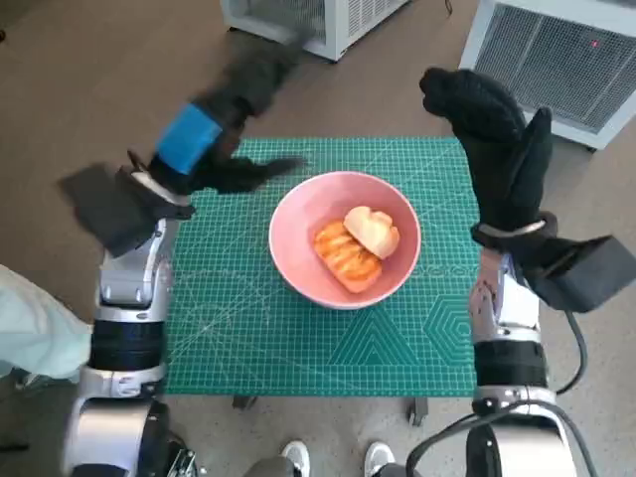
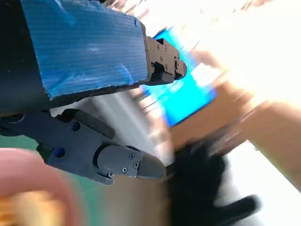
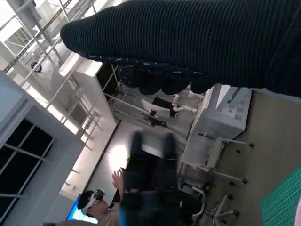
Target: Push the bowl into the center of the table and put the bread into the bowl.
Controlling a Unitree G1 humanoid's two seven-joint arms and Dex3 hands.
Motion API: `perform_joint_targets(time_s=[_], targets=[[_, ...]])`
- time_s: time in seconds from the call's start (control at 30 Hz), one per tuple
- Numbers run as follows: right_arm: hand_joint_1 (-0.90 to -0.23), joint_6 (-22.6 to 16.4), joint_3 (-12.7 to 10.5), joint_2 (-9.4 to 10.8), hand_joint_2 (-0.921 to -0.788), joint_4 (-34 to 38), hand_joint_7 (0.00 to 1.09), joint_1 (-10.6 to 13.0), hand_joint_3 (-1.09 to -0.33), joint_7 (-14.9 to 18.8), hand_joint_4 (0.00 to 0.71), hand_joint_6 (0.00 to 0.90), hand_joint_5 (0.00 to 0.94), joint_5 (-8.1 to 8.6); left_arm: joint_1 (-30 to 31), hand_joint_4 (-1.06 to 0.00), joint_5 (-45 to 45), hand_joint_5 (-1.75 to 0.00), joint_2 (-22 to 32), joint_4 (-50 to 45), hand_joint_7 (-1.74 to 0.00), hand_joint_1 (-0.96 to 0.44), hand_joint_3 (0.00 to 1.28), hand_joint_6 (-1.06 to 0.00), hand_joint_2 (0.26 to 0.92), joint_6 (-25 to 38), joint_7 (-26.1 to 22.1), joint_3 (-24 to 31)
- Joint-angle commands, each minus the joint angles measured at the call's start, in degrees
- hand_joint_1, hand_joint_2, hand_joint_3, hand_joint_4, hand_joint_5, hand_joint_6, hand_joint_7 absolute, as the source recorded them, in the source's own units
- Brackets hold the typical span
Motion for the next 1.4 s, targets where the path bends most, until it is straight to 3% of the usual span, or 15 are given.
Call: perform_joint_targets(time_s=[0.03,0.23,0.53,1.4], targets=[[-0.657,0.7,0.0,-0.8,-0.921,0.2,0.43,-0.6,-0.698,-0.4,0.235,0.113,0.002,-0.50,1.3,-0.11,-1.8,-0.03,-2.8,3.0,-0.04,-0.67,0.36,-0.24,0.921,-5.9,2.0,2.0],[-0.657,0.5,0.3,-0.9,-0.921,-0.4,0.42,-1.1,-0.694,-0.7,0.237,0.124,0.002,-0.86,2.1,-0.12,-0.4,-0.03,-2.7,5.6,-0.03,-0.71,0.38,-0.23,0.921,-12.0,3.0,2.2],[-0.658,0.0,0.5,-0.8,-0.921,-0.9,0.41,-1.1,-0.690,-0.7,0.244,0.139,0.005,-0.90,4.3,-0.13,0.7,-0.02,-3.1,4.0,-0.03,-0.73,0.40,-0.22,0.921,-14.1,3.8,1.1],[-0.668,0.9,0.6,-2.0,-0.921,-4.3,0.37,0.9,-0.682,-1.5,0.247,0.165,0.002,-1.08,5.4,-0.09,1.0,0.00,-4.5,2.1,-0.01,-0.71,0.43,-0.18,0.921,-12.9,5.4,-1.1]])
